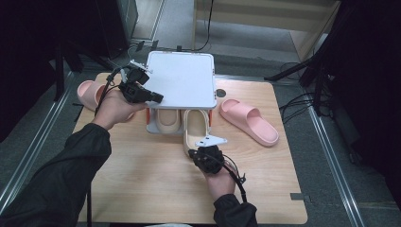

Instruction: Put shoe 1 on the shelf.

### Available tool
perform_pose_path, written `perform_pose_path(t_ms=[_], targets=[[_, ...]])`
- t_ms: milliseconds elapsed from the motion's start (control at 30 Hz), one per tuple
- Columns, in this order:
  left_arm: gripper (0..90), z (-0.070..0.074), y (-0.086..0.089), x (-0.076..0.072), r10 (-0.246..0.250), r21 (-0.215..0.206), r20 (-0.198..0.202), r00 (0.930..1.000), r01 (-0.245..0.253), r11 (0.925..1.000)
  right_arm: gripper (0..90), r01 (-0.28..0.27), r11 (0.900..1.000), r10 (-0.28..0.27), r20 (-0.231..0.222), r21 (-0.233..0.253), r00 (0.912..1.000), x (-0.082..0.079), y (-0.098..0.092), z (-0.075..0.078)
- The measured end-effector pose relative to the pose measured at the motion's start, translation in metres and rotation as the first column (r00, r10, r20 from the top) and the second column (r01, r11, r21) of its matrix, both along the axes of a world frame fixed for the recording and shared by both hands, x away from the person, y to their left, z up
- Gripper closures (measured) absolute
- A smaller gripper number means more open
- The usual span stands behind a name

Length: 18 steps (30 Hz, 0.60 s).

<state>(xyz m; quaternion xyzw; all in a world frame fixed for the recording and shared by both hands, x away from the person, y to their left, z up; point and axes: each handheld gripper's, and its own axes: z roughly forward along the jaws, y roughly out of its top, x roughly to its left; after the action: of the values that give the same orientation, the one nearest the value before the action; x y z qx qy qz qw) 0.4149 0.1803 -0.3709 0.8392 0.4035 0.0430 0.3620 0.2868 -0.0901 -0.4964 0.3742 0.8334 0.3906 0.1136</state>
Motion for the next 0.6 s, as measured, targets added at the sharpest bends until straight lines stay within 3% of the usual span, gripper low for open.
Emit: perform_pose_path(t_ms=[333, 600], targets=[[89.6, 0.000, 0.000, 0.000, 0.001, 0.002, -0.001, 1.0000, -0.001, 1.0000, 90.0, 0.013, 0.999, -0.015, -0.056, -0.043, 0.9983, 0.004, -0.018, -0.006], [89.6, 0.000, -0.001, 0.000, -0.003, 0.005, -0.003, 1.0000, 0.003, 1.0000, 90.0, 0.017, 0.999, -0.018, -0.036, -0.048, 0.9992, 0.017, -0.012, -0.006]])
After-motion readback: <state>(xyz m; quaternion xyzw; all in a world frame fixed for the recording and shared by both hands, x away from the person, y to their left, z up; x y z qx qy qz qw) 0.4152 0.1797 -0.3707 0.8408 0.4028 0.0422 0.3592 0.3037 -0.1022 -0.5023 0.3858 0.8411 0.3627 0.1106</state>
